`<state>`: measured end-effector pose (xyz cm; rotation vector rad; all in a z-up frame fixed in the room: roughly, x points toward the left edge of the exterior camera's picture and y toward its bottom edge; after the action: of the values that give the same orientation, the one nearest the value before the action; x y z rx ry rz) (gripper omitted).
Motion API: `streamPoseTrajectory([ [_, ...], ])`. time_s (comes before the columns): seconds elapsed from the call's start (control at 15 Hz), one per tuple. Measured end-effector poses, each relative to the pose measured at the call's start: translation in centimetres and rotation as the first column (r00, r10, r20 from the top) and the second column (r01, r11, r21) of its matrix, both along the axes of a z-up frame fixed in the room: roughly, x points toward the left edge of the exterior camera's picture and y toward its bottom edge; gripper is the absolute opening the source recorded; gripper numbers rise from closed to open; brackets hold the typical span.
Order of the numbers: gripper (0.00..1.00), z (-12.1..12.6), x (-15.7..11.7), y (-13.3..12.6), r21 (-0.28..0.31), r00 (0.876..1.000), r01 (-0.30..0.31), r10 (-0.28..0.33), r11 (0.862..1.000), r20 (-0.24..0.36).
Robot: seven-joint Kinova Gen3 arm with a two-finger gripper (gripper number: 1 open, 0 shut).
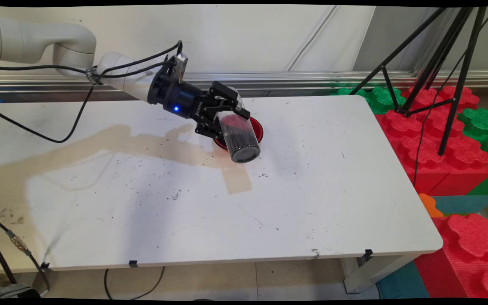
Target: Pour the black seasoning powder in the red bowl
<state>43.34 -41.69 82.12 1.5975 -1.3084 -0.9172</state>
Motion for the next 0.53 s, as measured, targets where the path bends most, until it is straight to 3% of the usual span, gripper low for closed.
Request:
streamPoseTrajectory([
  [0.53, 0.00, -0.7, 0.2, -1.4, 0.124, 0.999, -0.017, 0.022, 0.992, -0.042],
])
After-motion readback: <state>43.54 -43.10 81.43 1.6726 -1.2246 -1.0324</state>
